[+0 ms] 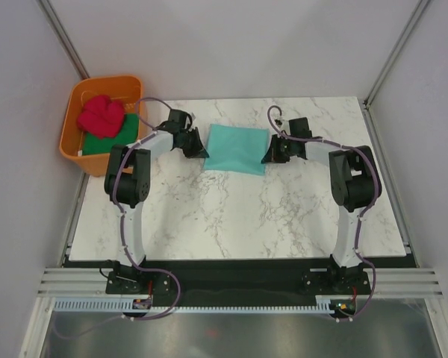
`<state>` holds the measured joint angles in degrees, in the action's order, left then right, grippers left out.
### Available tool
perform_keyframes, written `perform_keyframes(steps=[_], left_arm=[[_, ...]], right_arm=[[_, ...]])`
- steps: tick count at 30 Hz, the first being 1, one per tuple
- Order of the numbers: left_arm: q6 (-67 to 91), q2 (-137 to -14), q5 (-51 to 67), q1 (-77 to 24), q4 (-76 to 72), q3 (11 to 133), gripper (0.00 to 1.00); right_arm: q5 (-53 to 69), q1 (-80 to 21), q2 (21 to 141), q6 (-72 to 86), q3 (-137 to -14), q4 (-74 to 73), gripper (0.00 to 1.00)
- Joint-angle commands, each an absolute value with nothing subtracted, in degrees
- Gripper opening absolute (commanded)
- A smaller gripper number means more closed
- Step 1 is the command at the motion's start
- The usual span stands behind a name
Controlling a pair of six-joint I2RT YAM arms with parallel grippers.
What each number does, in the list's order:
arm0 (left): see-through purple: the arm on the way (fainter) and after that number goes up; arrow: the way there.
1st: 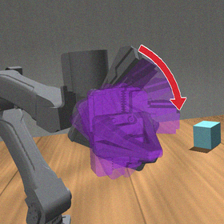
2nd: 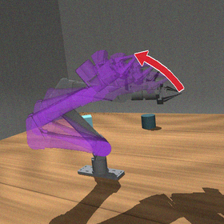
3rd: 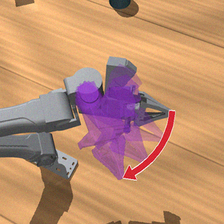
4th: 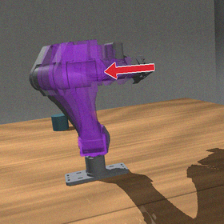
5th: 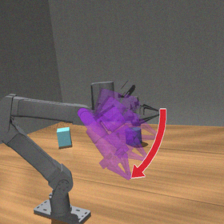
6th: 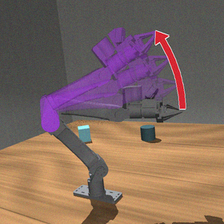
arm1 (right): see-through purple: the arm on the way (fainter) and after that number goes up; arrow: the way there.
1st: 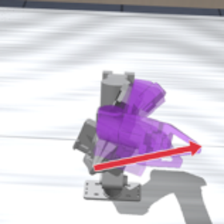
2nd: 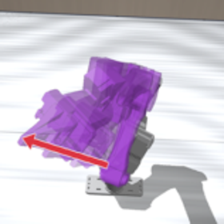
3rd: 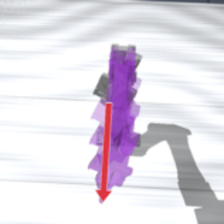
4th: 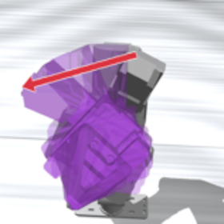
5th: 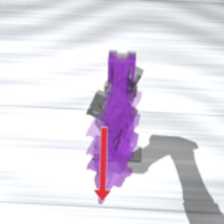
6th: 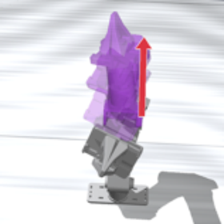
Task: Fold and stack the t-shirts
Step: Fold the tshirt
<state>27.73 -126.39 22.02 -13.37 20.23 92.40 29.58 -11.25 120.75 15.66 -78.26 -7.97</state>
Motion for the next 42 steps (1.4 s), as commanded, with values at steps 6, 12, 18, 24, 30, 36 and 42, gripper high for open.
perform_keyframes(steps=[6,12,18,24,30,36,42], left_arm=[[32.2,-114.3,20.4,-15.0,22.1,77.5,0.02],[33.5,-108.3,20.7,-15.1,22.1,76.4,0.30],[34.0,-103.4,19.8,-15.2,23.0,83.0,0.45],[33.0,-112.7,26.4,-16.7,22.7,94.3,0.42],[31.4,-125.0,25.1,-16.5,22.5,104.8,0.41],[30.3,-131.7,21.5,-15.5,22.6,109.4,0.40],[28.3,-133.9,16.3,-15.2,22.6,109.1,0.40]], right_arm=[[28.2,-11.3,110.1,16.9,-66.6,-6.6,0.00],[24.0,-11.3,107.0,16.1,-66.0,-9.7,0.30],[21.1,-11.3,105.1,17.0,-74.0,-19.3,0.39],[35.7,-11.3,114.6,18.5,-83.9,-16.7,0.06],[40.4,-11.2,126.9,17.8,-98.1,-16.9,0.04],[40.7,-9.2,135.3,18.8,-105.1,-16.4,0.04],[46.8,-6.6,140.4,22.1,-107.2,-10.2,0.10]])
